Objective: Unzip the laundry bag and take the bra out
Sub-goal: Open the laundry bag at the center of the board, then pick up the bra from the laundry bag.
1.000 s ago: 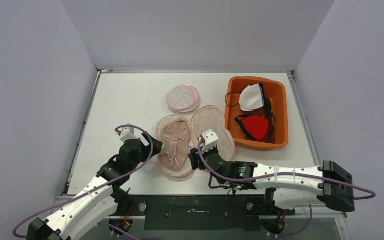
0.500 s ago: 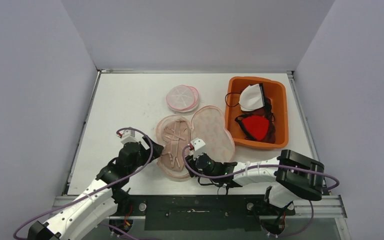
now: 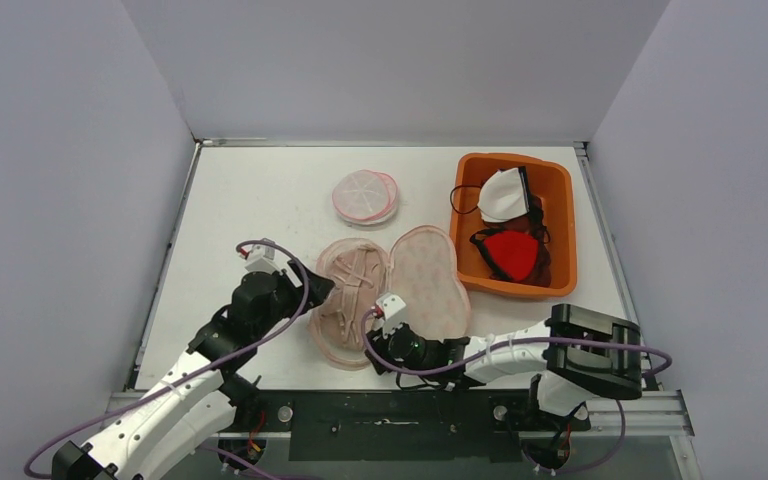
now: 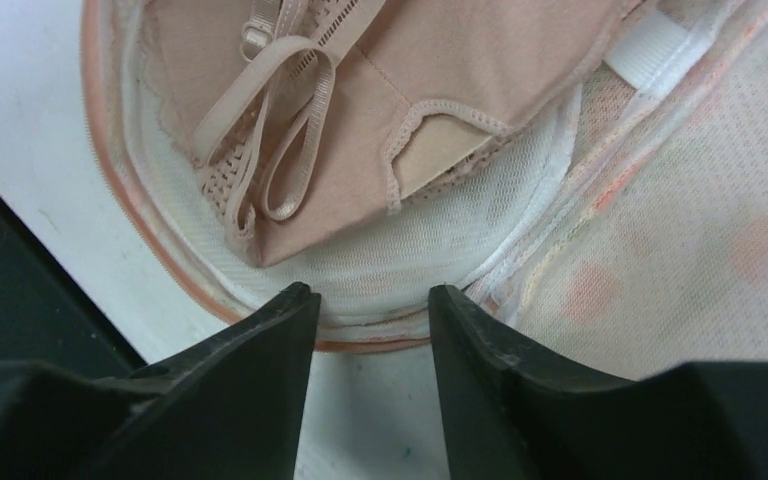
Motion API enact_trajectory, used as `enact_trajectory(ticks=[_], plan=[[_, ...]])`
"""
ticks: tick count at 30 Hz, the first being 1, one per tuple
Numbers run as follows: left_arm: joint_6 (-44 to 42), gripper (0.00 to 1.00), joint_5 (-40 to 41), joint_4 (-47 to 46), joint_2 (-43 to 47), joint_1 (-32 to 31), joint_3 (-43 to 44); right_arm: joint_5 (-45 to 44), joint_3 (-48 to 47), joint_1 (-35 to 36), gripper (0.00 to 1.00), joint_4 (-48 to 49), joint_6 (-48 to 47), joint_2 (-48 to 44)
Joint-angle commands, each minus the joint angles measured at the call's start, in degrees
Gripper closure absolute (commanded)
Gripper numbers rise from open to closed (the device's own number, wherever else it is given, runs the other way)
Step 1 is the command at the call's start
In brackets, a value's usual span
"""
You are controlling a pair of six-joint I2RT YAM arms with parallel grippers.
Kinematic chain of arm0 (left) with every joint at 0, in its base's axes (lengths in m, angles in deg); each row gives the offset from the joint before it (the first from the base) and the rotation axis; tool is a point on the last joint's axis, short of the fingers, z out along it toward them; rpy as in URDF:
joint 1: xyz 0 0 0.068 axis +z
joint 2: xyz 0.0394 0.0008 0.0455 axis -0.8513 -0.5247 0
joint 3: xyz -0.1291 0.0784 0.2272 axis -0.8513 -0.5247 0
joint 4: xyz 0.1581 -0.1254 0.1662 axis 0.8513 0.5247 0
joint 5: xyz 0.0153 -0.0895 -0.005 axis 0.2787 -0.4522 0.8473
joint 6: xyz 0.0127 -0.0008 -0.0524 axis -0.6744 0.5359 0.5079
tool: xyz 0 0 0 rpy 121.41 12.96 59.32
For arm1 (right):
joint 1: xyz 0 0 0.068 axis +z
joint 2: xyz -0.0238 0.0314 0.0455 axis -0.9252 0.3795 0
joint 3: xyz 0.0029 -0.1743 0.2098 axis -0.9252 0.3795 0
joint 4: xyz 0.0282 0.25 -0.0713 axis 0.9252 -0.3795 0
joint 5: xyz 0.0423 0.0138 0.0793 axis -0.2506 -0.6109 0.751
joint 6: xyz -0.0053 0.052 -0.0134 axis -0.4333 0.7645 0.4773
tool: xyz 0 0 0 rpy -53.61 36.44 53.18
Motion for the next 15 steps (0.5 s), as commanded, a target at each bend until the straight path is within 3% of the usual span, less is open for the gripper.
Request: enact_trajectory(ticks=[1,8,11,15], plan=[[-2.2,0.32,-2.5,-2.5,-0.2,0.2,4.0,-4.1,-2.1,0.5,0.5,-6.9,1.5,-7.2],[-3.5,0.43,-7.5,-7.3,-7.2,-0.2,6.9,-5.3,-6.5,-4.3,0.24,-15.7,3.2,-17.3],[-3.3,0.57,-9.0,-10.4,-11.0,-0.3,6.2,0.9,-7.7,-10.8,0.14,-14.9,7.8,-17.6],[-2.5,0.7,-8.5,-14.7,-14.8,-0.3,3.5,12.4,-7.8,-18.0,0.12,-8.9,14.4,-14.1]])
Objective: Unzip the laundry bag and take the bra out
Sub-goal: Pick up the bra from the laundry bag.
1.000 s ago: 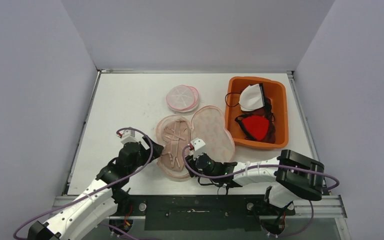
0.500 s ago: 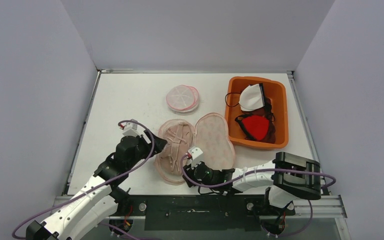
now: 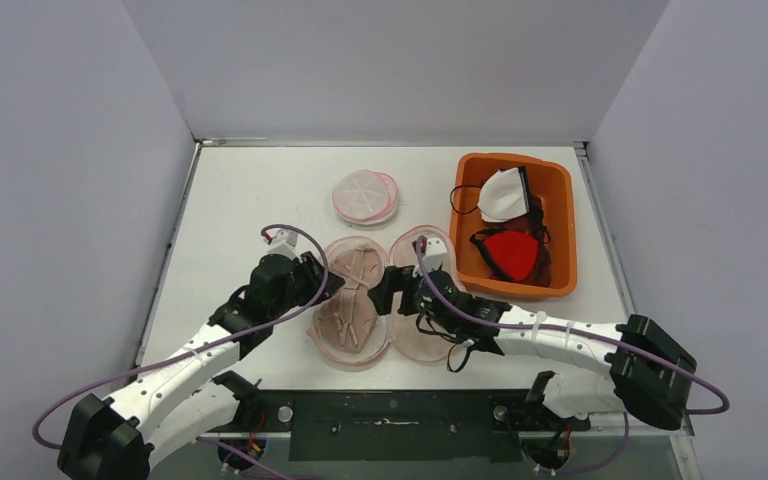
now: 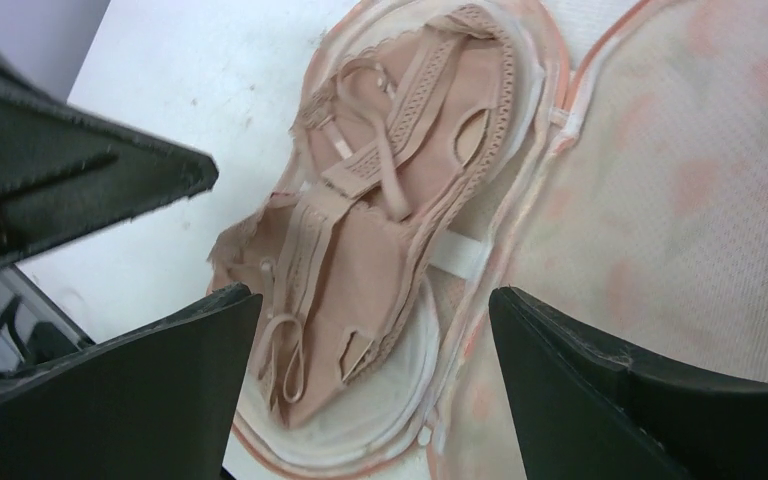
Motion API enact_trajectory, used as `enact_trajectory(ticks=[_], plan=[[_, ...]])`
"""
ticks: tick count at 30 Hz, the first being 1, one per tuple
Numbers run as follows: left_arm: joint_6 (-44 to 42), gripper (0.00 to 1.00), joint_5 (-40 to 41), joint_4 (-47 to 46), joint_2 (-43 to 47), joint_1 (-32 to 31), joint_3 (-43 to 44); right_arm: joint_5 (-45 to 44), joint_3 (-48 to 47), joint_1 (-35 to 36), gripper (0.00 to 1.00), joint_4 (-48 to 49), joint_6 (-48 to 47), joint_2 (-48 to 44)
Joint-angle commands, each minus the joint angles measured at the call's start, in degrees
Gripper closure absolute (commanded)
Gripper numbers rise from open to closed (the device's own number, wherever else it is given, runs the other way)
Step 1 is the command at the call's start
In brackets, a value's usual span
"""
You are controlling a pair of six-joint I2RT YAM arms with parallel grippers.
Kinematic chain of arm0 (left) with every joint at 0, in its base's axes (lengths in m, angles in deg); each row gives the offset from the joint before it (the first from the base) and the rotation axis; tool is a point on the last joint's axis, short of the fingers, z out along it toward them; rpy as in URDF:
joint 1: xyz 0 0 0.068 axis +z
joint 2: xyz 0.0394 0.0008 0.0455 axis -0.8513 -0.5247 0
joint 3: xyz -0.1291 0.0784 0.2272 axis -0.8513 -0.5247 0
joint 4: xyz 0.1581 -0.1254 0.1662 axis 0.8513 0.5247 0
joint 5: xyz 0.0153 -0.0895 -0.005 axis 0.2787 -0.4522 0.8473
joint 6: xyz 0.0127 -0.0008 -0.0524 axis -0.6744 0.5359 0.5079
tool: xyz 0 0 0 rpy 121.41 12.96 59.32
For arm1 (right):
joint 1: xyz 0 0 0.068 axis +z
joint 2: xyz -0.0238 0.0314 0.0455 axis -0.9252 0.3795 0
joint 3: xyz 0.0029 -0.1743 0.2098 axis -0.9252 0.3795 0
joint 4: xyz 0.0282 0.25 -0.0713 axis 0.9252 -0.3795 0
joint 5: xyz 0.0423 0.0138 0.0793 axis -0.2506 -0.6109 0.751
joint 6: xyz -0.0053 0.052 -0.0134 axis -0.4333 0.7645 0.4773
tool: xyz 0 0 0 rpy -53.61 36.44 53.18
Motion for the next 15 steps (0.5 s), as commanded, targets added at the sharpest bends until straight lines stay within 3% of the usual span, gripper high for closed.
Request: enact_trajectory(ticks=[1,15], plan=[[-0.2,0.71,-1.2,-8.8,-3.5,-0.2,-1.3,11.4,-1.3,-5.8,0.12,5.7,8.7,3.5],[-0.5,0.89,5.2,-12.9,-13.8,0.1,-5.1,15.8,-3.8,-11.1,0.19,13.7,14.5,15.0]])
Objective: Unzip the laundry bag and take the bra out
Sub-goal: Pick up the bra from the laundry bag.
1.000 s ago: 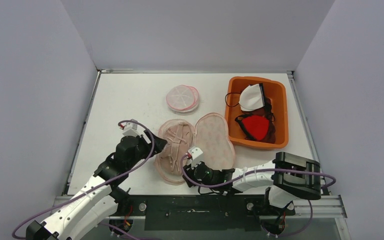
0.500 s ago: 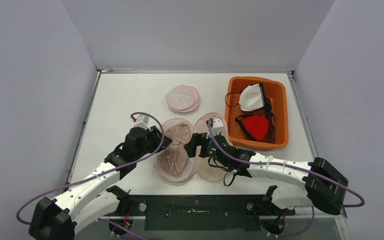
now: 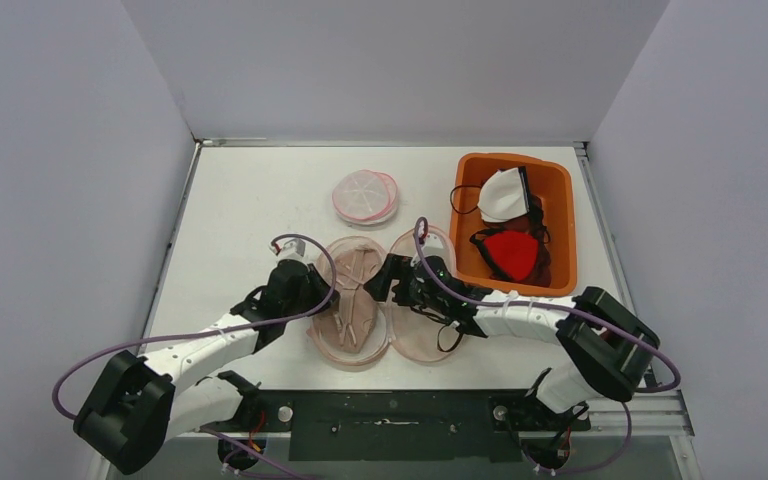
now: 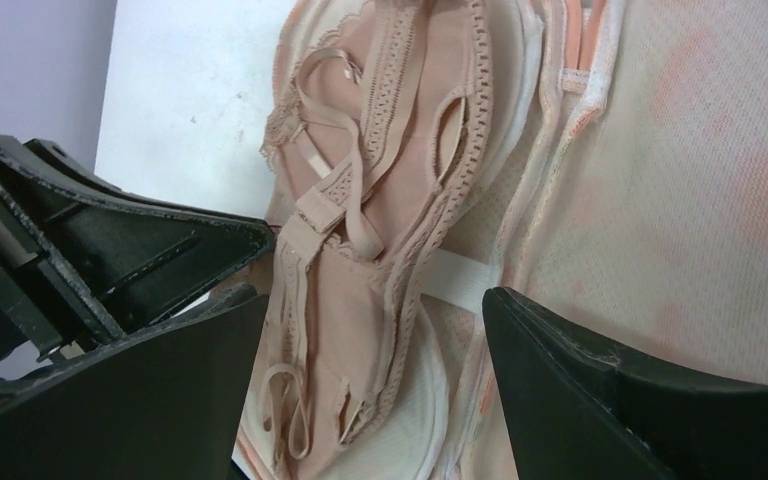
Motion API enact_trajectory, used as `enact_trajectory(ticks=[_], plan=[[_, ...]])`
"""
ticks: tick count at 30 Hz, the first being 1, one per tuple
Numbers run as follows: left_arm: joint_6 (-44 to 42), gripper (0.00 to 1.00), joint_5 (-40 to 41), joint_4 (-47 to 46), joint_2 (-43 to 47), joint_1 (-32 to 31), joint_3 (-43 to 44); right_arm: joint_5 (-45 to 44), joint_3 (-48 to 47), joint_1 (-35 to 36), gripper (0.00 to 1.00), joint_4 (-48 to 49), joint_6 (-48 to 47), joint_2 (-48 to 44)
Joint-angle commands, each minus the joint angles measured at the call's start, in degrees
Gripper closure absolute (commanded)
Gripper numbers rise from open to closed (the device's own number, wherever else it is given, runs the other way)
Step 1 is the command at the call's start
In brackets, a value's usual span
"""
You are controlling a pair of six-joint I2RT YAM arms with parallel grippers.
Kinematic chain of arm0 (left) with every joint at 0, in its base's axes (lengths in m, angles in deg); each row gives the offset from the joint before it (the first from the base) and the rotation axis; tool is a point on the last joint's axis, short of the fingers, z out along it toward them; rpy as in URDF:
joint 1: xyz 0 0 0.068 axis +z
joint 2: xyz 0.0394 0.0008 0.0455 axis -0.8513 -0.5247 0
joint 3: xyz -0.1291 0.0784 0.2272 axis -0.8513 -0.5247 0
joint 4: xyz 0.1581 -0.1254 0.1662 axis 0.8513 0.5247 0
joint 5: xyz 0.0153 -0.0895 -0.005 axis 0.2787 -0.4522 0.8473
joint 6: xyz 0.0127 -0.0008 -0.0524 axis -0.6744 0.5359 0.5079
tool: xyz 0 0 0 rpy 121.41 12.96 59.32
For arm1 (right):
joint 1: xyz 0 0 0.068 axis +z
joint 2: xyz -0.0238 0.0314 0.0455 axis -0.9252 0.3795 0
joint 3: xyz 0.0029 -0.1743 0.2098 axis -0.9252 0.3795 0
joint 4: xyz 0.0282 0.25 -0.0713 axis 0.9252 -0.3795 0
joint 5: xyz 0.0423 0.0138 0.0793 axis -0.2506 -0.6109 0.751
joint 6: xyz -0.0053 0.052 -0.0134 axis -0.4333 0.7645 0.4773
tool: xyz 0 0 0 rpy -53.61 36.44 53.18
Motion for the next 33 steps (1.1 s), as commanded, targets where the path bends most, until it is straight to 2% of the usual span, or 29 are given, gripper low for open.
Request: enact_trajectory(ticks=[1,18,26,33], plan=[[-0.5,0.89,2.1,-5.8,-2.1,0.1,-0.7,2.2,-3.9,-0.7,0.19,4.4,2.5,4.0],[-0.2,0.92,1.7,-8.6,-3.1,0.4,-3.2,4.9,-8.1,-0.9,0.31,6.2,6.3,14.1],[0.1,0.93,1.4,-9.4,-3.3,0.4,-3.7,6.4,-8.8,-0.9,0.47,8.5,8.0,16.6],[0.1,0.94,0.9,-10.1,-4.1,0.4,-3.9,7.4,-9.3,-0.9,0.44,9.2,9.1,18.7]])
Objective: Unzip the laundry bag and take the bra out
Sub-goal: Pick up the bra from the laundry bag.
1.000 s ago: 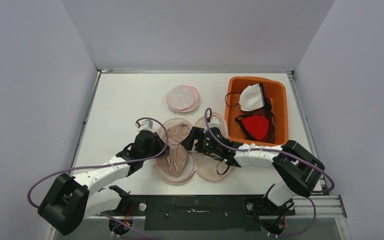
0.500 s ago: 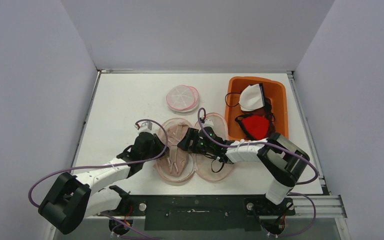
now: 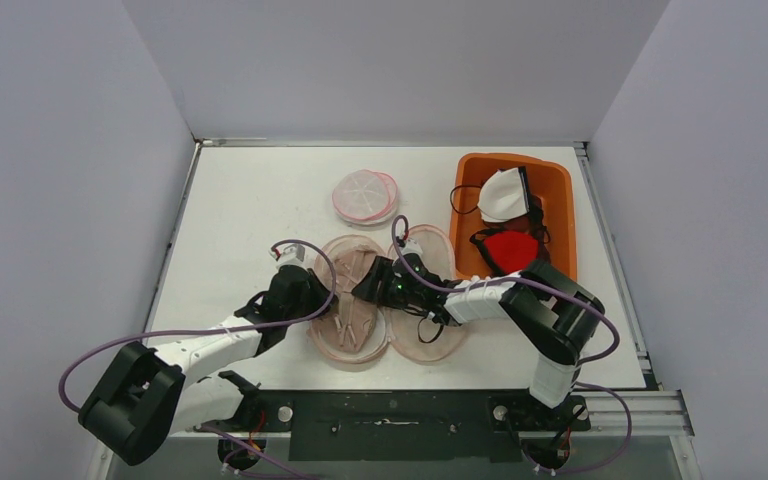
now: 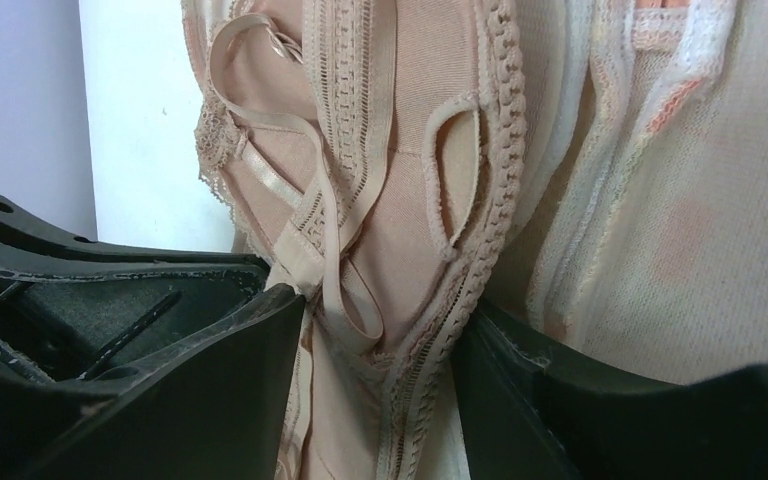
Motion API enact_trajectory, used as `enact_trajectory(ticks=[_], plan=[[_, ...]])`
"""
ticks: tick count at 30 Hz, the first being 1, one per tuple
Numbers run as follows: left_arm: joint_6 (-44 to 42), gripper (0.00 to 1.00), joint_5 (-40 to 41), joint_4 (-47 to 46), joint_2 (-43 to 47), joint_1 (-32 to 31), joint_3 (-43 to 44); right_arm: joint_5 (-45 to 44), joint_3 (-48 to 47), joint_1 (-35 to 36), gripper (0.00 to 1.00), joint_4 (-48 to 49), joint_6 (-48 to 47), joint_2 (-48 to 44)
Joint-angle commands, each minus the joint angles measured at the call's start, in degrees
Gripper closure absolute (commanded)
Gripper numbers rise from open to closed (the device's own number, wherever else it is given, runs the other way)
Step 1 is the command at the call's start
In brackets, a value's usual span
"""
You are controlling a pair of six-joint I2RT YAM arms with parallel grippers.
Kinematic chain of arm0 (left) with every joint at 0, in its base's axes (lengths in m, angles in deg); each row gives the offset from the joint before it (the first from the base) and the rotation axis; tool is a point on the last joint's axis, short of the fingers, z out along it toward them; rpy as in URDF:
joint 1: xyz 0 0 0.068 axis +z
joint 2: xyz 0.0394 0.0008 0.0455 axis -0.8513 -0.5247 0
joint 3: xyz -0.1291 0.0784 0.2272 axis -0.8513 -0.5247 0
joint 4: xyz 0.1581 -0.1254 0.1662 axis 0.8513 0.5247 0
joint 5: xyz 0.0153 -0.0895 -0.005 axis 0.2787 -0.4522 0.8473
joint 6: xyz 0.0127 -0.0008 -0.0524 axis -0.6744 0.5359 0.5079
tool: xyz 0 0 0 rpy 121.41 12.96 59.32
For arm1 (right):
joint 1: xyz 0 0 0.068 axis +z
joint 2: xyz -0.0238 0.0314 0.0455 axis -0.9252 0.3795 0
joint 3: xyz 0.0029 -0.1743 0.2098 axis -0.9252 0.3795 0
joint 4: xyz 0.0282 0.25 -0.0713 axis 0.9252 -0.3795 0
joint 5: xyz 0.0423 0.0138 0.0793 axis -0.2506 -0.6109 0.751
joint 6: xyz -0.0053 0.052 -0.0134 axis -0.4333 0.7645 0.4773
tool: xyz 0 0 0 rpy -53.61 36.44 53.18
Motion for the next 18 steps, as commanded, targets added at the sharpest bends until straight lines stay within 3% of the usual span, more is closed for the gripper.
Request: enact_trajectory(ticks=[1,5,18], plan=[[0.0,0.94,-0.6,-3.7,-0.6,0.3,-0.3,1.0,-2.0,-0.3,0.44,3.8,1.3,0.9],[0.1,0.95,-0.9,-4.0,-0.9,0.3,-0.3,1.3,-1.9,-0.3,0.48,4.9,1.5,1.5],[0.2,0.96,-1.3,-2.4,1.1,0.3,0.1,2.0,-1.4,0.2,0.94,5.2,-0.3,-0.6]])
